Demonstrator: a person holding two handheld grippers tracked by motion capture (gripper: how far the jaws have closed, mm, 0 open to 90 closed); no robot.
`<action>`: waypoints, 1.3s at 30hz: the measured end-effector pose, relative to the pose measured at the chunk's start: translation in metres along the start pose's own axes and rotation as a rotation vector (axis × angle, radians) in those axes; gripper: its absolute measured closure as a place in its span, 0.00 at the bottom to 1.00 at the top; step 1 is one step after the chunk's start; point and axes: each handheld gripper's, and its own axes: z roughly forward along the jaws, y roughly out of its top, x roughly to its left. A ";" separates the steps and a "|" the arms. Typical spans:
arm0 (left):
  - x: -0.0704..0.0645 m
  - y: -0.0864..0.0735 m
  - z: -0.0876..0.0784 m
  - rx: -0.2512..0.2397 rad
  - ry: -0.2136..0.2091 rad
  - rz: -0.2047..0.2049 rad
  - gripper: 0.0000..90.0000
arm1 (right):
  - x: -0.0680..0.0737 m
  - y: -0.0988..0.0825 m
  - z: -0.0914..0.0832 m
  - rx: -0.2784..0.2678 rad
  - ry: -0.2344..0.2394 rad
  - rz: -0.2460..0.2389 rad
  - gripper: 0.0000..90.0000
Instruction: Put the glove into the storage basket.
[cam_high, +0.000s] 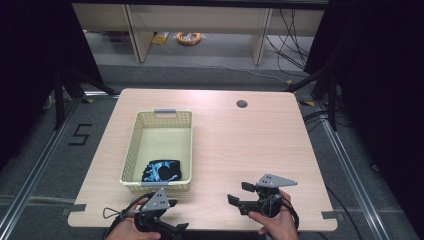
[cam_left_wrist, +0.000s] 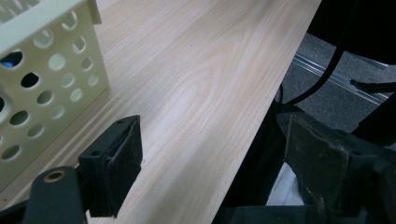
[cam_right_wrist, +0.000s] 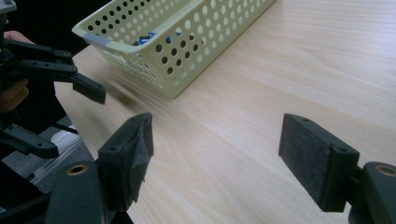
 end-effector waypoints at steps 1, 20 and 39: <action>-0.001 -0.002 0.000 0.005 0.008 -0.019 0.21 | 0.002 -0.002 -0.001 0.001 -0.007 0.024 0.29; -0.002 -0.013 0.000 0.043 0.019 -0.001 0.21 | 0.004 -0.027 -0.008 0.025 -0.017 -0.001 0.22; -0.008 -0.024 0.005 0.078 0.013 0.011 0.21 | 0.015 -0.045 -0.009 0.136 -0.070 -0.089 0.21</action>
